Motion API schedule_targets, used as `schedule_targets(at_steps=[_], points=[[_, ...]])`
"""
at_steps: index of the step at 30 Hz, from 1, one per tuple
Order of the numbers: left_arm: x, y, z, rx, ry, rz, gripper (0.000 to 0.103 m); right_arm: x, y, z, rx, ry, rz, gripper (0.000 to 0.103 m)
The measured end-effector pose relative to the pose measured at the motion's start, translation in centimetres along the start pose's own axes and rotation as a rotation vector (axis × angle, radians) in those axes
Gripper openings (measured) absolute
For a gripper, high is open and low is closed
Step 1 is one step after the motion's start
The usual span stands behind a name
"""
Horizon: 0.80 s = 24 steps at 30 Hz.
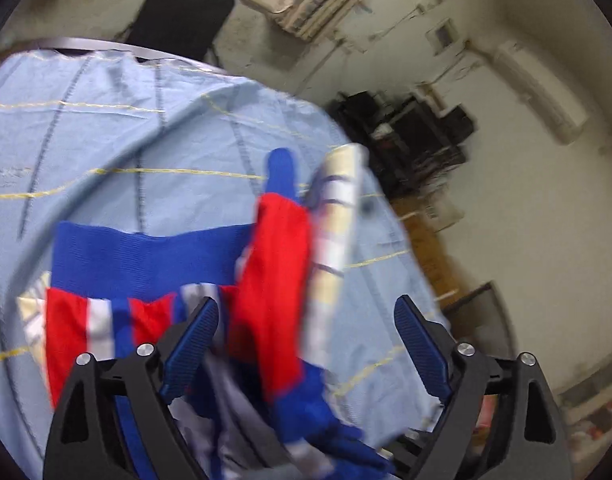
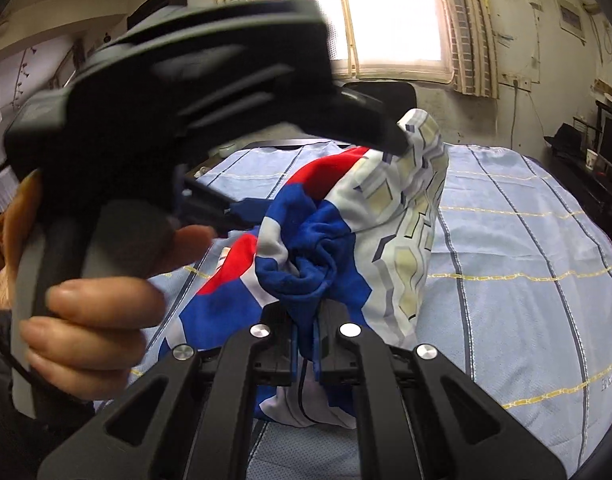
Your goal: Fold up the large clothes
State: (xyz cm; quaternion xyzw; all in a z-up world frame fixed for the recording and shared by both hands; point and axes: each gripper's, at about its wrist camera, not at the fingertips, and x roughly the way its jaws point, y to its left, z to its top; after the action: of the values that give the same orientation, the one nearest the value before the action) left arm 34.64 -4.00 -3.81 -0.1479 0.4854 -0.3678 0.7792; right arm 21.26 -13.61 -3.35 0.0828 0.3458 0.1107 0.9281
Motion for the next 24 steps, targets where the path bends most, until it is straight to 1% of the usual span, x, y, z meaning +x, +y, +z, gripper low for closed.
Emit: schedule_targets(at_steps=[1,2,3,4,5,9,12,15,18,20,22,24], points=[[0.8,0.6,0.0,-0.012,0.031,-0.002,0.071,0.0,0.1,-0.1,-0.01,-0.002,0.002,0.005],[1.3,1.2,-0.2,-0.023,0.056,-0.025,0.034,-0.1,0.3,-0.2,-0.019,-0.003,0.005,0.005],[1.8,1.9,-0.3,-0.037,0.073,-0.057,0.028,-0.1,0.3,-0.3,-0.021,-0.004,0.01,0.005],[1.6,2.3,-0.5,-0.05,0.063,-0.065,0.027,-0.2,0.2,-0.4,-0.022,-0.005,0.014,0.005],[1.4,2.5,-0.6,-0.043,0.051,-0.063,0.025,-0.2,0.2,-0.4,-0.022,0.001,0.017,0.005],[-1.4,1.6,-1.0,0.014,-0.024,-0.018,0.024,-0.6,0.4,-0.2,-0.018,0.005,0.062,0.004],[-4.1,2.1,-1.1,0.017,-0.064,-0.007,0.024,-1.5,2.1,0.5,-0.051,-0.016,0.079,0.004],[-6.7,3.4,-1.6,0.01,-0.1,0.014,0.024,-2.0,4.2,1.3,-0.086,-0.021,0.103,0.004],[-8.9,6.1,-2.9,-0.021,-0.125,0.032,0.024,-1.4,7.0,1.7,-0.134,0.005,0.139,0.004],[-9.8,8.5,-4.0,-0.062,-0.127,0.045,0.024,-0.6,9.0,1.5,-0.174,0.035,0.159,0.004],[-9.8,11.4,-5.0,-0.124,-0.108,0.057,0.024,0.9,10.6,1.1,-0.197,0.083,0.186,0.005],[-9.1,13.9,-5.7,-0.173,-0.079,0.061,0.025,3.2,11.5,0.2,-0.186,0.167,0.223,0.005]])
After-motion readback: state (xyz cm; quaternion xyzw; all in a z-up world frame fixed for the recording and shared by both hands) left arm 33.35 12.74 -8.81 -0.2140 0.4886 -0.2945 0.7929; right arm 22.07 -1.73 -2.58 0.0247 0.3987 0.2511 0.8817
